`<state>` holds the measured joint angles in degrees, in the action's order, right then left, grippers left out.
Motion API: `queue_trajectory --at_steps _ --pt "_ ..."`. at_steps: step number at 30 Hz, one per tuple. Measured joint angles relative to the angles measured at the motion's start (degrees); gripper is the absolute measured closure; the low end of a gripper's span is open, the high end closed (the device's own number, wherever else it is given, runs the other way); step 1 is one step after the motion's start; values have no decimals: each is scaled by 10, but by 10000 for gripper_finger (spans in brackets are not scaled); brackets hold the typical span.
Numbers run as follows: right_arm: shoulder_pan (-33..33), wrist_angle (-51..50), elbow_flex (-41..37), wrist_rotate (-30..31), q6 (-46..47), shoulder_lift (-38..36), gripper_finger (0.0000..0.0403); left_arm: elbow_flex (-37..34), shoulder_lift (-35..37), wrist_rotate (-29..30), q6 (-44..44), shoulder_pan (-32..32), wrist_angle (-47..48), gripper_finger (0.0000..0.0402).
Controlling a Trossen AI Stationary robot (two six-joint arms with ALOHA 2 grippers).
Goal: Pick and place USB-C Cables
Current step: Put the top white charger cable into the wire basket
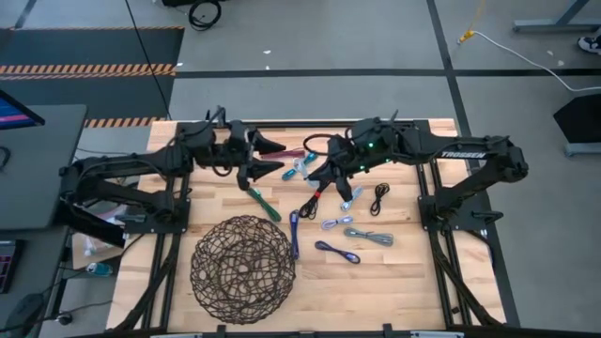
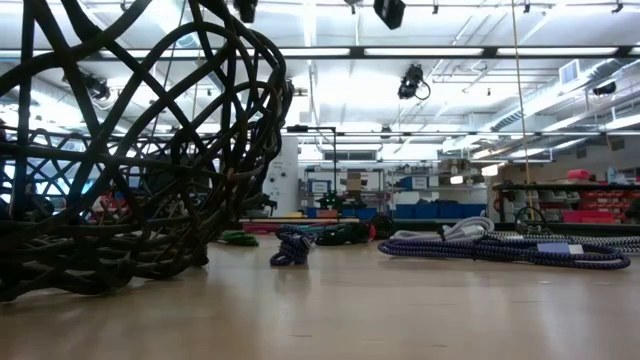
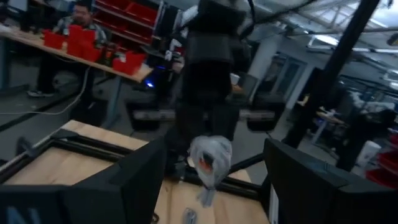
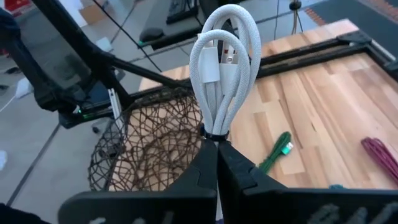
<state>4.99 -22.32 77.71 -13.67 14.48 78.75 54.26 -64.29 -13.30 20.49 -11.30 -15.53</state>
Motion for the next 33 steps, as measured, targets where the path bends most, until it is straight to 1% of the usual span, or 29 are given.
queue_trajectory --at_steps 9,15,24,33 --pt "0 35 0 0 -10 -11 403 0 0 -3 0 7 -1 124" --pt "0 44 0 0 -11 7 403 0 -7 -4 14 7 -6 124" --pt "5 78 0 0 -21 21 403 0 -19 -4 14 7 -15 124" --pt "8 85 0 0 -21 34 403 0 -42 -3 12 7 -25 124"
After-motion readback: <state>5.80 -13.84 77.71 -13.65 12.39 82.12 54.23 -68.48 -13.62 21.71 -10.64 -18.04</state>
